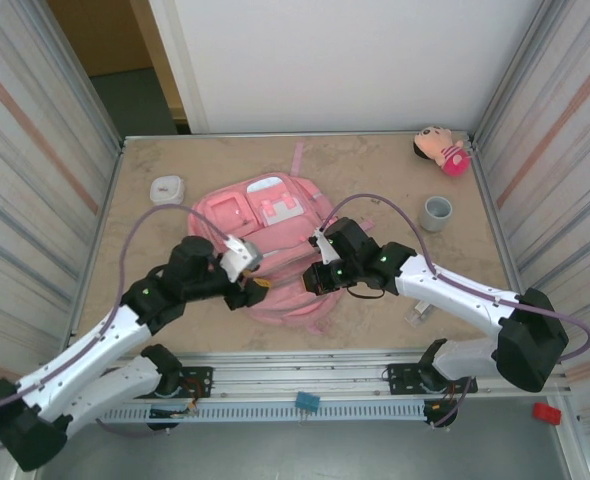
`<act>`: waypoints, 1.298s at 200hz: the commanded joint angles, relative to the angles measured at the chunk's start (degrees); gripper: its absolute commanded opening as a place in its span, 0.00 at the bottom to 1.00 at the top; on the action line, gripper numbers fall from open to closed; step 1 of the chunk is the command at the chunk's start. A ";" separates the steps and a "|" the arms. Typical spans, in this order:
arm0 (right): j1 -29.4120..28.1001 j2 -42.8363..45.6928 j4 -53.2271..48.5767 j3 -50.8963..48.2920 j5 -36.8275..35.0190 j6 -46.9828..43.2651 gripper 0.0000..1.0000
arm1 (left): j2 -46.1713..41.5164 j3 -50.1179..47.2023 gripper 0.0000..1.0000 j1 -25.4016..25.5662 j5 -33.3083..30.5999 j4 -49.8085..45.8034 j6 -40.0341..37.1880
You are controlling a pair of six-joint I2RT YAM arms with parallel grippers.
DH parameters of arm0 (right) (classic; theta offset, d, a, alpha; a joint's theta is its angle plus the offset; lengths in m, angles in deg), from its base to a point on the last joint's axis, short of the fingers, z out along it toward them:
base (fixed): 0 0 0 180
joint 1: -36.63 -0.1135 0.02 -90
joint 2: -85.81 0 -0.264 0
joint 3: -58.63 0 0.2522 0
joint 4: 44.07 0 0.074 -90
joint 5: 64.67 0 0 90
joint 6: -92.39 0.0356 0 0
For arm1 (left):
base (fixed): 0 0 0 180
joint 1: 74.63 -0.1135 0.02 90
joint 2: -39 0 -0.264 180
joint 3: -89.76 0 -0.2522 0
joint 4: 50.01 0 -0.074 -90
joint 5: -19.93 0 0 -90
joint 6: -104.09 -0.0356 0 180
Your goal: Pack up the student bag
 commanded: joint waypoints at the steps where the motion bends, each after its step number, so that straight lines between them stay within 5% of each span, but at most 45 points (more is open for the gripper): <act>1: -0.78 2.32 2.54 1.27 1.65 -0.33 0.00 | 6.17 3.54 0.58 3.58 -3.44 -0.13 -13.74; 58: -1.13 2.89 3.59 0.44 2.46 0.20 0.00 | 20.21 9.09 0.54 5.78 -3.64 4.02 -16.64; 119: 3.49 6.64 3.95 -2.11 6.06 -0.55 0.00 | 19.81 9.10 0.00 5.78 -4.35 -3.06 -24.42; 169: 17.79 9.40 1.43 -7.87 11.14 -5.09 0.00 | 12.00 9.53 0.00 5.64 -4.13 -19.06 -34.55; 196: 18.61 8.31 3.37 -8.48 14.94 -4.99 0.00 | 7.29 7.36 0.02 3.78 -6.22 -22.36 -36.74; 208: 16.48 8.38 4.53 -8.28 15.39 -4.39 0.00 | 5.74 6.99 0.09 2.57 -6.15 -23.07 -36.77; 234: 10.84 8.86 5.30 -6.87 14.11 -3.64 0.00 | 4.89 11.19 0.45 4.64 -5.08 -22.76 -30.21; 259: 6.77 9.26 5.70 -5.72 12.55 -2.78 0.00 | 8.19 18.30 0.56 12.74 -11.61 -18.91 -19.32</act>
